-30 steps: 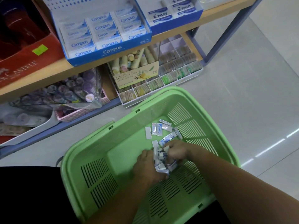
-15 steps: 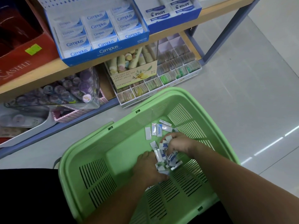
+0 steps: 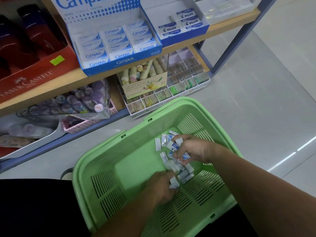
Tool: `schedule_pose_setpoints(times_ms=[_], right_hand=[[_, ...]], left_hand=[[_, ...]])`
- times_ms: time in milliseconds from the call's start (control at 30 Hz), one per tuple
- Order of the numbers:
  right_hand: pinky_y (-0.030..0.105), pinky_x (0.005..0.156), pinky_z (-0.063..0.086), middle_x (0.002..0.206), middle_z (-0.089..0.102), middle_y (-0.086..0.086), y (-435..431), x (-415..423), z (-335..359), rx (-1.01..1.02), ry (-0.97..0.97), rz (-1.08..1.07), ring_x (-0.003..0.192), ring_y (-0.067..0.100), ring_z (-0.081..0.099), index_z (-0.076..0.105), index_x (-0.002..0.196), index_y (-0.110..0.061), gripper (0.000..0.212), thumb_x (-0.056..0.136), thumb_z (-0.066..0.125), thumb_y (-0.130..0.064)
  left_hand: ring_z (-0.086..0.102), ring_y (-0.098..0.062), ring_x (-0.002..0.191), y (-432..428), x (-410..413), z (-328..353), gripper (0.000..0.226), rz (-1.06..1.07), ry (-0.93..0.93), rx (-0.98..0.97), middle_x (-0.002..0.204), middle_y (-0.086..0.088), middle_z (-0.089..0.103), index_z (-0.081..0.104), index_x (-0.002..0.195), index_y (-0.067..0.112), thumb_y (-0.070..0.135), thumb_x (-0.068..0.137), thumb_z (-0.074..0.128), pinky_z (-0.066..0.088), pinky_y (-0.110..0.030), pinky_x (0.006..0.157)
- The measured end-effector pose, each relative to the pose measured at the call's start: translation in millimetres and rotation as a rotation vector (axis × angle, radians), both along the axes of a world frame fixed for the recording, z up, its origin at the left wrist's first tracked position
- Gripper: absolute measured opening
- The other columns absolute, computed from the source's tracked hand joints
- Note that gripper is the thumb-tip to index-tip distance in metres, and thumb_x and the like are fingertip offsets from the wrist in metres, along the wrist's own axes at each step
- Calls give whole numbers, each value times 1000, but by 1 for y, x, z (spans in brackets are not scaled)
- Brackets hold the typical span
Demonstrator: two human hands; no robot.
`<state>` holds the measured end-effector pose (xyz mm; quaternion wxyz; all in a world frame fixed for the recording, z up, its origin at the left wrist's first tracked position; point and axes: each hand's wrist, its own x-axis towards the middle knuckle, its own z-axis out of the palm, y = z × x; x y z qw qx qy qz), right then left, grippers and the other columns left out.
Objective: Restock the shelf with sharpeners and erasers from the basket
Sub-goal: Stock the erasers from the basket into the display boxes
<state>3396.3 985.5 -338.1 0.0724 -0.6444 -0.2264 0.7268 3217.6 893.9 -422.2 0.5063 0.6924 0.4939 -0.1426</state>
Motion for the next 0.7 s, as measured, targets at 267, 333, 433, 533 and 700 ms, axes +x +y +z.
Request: schedule_pose_setpoints(times_ms=[267, 333, 433, 533, 700], right_hand=[[38, 63, 56, 91, 63, 10, 20, 4, 62, 57, 241, -15, 78, 23, 60, 59, 106, -20, 36, 87, 67, 9], [39, 69, 55, 89, 61, 8, 27, 5, 83, 85, 299, 0, 76, 23, 59, 60, 102, -16, 19, 88, 72, -13], [36, 69, 52, 86, 60, 7, 36, 5, 119, 124, 316, -2, 72, 22, 57, 60, 100, -15, 19, 88, 66, -28], [29, 59, 50, 82, 62, 7, 41, 6, 161, 165, 288, 41, 63, 18, 55, 59, 101, -15, 9, 96, 58, -21], [20, 49, 41, 78, 67, 5, 50, 7, 230, 260, 168, 185, 51, 10, 48, 65, 98, -14, 16, 103, 56, -26]], left_hand=[[53, -6, 60, 32, -11, 52, 22, 402, -218, -304, 83, 3, 63, 66, 110, 24, 22, 88, 67, 45, -21, 56], [49, -6, 51, 51, -15, 83, 28, 481, -246, -326, 74, 2, 61, 65, 114, 23, 22, 86, 67, 36, -18, 48], [54, -16, 59, 78, -24, 134, 17, 528, -309, -273, 78, -5, 64, 67, 99, 20, 21, 83, 70, 35, -25, 53], [49, -13, 53, 100, -32, 188, 15, 500, -359, -220, 70, -1, 60, 67, 93, 25, 14, 84, 70, 29, -22, 48], [56, -12, 56, 126, -39, 277, 18, 448, -420, -12, 78, -1, 64, 65, 96, 26, 35, 88, 78, 32, -18, 43]])
